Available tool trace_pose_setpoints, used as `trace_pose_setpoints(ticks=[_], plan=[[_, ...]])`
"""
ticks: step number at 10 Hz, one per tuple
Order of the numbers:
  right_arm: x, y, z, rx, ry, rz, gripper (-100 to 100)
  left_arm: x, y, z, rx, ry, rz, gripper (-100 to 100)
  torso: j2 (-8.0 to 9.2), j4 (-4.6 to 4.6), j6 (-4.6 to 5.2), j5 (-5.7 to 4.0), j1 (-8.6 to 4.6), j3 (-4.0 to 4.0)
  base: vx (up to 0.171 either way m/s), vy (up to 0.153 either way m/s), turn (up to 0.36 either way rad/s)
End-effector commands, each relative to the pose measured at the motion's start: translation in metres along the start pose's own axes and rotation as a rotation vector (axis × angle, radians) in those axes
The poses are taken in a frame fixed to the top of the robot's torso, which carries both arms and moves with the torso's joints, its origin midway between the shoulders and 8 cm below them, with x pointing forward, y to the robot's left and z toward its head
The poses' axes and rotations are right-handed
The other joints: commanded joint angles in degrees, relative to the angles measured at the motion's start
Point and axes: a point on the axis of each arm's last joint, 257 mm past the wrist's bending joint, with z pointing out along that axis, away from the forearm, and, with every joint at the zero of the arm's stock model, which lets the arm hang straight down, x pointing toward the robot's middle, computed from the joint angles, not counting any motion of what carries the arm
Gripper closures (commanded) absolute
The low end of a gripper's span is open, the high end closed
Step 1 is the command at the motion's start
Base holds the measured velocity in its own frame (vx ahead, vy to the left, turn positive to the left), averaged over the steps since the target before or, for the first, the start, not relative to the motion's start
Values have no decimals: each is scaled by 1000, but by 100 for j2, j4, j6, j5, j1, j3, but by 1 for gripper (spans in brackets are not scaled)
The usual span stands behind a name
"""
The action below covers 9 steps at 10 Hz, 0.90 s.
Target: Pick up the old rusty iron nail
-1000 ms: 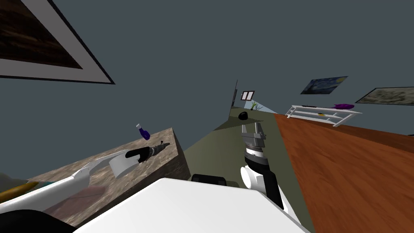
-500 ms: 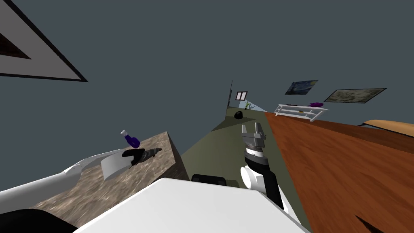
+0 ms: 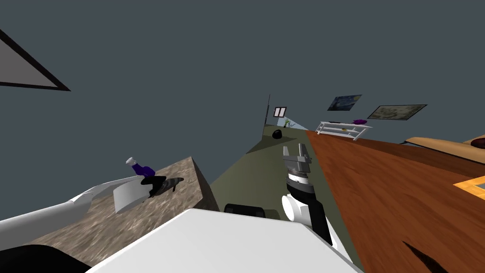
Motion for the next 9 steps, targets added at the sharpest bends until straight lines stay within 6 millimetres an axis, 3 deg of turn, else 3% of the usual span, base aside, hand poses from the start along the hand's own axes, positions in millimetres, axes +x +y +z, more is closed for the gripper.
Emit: trace_pose_setpoints(ticks=[1,2,3,5,6,8,9], plan=[[0,0,0,0,0,0,0,-22,-6,4,-8,-51,1,-100,0,0,0,0,0,0,-73,65,-206],[0,0,0,0,0,0,0,-16,-8,7,-7,-43,-18,-100,24,4,6,3,18,13,-134,90,-154],[0,0,0,0,0,0,0,-40,-12,8,-13,-96,-6,-100,47,10,0,7,28,27,-162,105,-179],[0,0,0,0,0,0,0,-30,-14,13,-26,-77,-41,-100,58,14,-1,9,33,35,-98,61,-47],[0,0,0,0,0,0,0,-54,-22,13,-26,-128,-39,-100,39,10,-4,5,16,24,-122,52,-175],[0,0,0,0,0,0,0,-41,-22,19,-41,-104,-67,-100,44,11,0,5,18,27,-62,33,-104],[0,0,0,0,0,0,0,-59,-28,20,-47,-142,-74,-100,22,7,-3,2,7,15,-84,51,-182]])
